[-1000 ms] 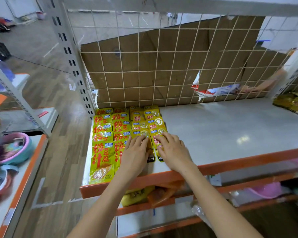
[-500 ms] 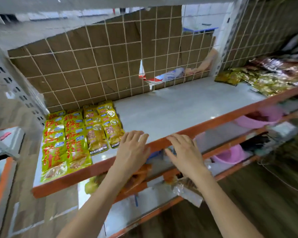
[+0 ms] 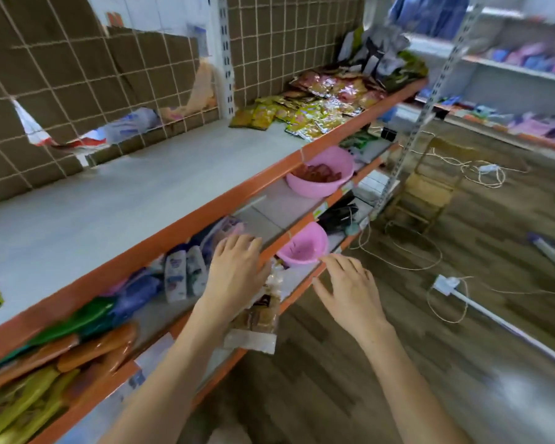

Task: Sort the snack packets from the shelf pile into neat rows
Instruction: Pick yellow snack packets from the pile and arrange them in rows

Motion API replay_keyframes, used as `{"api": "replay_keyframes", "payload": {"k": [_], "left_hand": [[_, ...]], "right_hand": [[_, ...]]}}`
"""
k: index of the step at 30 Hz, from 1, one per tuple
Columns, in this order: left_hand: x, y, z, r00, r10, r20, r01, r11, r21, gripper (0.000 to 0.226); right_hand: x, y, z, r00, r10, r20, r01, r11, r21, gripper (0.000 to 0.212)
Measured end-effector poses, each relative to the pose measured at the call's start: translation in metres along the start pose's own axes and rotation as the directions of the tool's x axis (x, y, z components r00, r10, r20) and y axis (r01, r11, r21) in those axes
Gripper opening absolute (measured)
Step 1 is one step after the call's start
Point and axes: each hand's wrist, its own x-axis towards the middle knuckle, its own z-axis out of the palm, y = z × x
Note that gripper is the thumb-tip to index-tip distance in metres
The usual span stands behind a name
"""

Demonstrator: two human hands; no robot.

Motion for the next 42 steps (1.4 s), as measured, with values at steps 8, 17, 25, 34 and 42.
{"api": "replay_keyframes", "payload": {"k": [8,17,25,34,42], "left_hand": [[0.098,0.055,0.04,0.99,0.135,-0.029,-0.137,0.987,-0.088,0.028],[0.255,0.075,0.078,0.983,0.146,-0.112,-0.167,0.965,-0.201,0.029],[0.38,0.068,0.101,0.998,0.052,-0.035,-0.058,0.97,-0.237,0.043],[0.463,0.043,0.116,0.988,-0.136,-0.078,0.112,0.961,-0.255,0.04],[0.528,0.015,0.112,0.843,-0.532,-0.08,0.499,0.829,-0.253,0.042]], "right_hand": [[0.039,0.077,-0.007,0.992,0.127,-0.026,-0.126,0.992,0.026,0.043],[0.171,0.154,-0.02,0.985,0.159,-0.063,-0.157,0.987,0.031,0.042],[0.293,0.196,-0.032,0.99,0.104,-0.099,-0.092,0.989,0.12,0.035],[0.421,0.226,-0.027,0.996,-0.032,-0.088,0.053,0.968,0.246,0.03],[0.571,0.229,-0.023,0.93,-0.367,0.021,0.346,0.894,0.284,0.032]]}}
